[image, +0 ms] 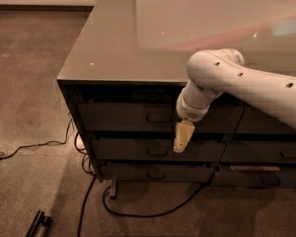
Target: Open top drawer
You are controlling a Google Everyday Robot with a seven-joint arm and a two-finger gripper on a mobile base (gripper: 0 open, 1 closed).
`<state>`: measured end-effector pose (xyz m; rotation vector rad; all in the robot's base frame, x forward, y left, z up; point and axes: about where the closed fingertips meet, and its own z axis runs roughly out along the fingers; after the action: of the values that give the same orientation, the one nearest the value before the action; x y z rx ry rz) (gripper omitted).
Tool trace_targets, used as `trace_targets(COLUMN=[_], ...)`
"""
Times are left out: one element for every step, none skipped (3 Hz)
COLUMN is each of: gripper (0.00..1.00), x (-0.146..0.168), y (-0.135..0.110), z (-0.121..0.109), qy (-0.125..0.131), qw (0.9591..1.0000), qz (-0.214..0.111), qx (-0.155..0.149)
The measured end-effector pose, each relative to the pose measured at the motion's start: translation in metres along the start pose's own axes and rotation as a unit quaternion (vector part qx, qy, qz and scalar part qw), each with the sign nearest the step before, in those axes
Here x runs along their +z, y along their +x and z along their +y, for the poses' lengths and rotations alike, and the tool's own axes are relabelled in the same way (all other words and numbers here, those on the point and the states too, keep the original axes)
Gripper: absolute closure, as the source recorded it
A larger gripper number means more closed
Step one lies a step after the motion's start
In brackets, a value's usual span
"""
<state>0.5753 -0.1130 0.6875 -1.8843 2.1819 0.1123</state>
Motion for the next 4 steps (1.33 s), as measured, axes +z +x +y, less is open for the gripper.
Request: trace_targets(gripper=[0.0, 0.0, 0.0, 0.0], x=[0.005, 0.005, 0.008, 0.017], y=[0.019, 0.019, 0.015, 0.006], z=[-0.011, -0.011, -0.008, -0.009], qy=[0.006, 0.006, 0.004, 0.003], qw=[0.9996, 0.9996, 0.9998, 0.9999], qz=[0.009, 0.009, 0.003, -0.009], qx=[0.027, 0.027, 0.019, 0.006])
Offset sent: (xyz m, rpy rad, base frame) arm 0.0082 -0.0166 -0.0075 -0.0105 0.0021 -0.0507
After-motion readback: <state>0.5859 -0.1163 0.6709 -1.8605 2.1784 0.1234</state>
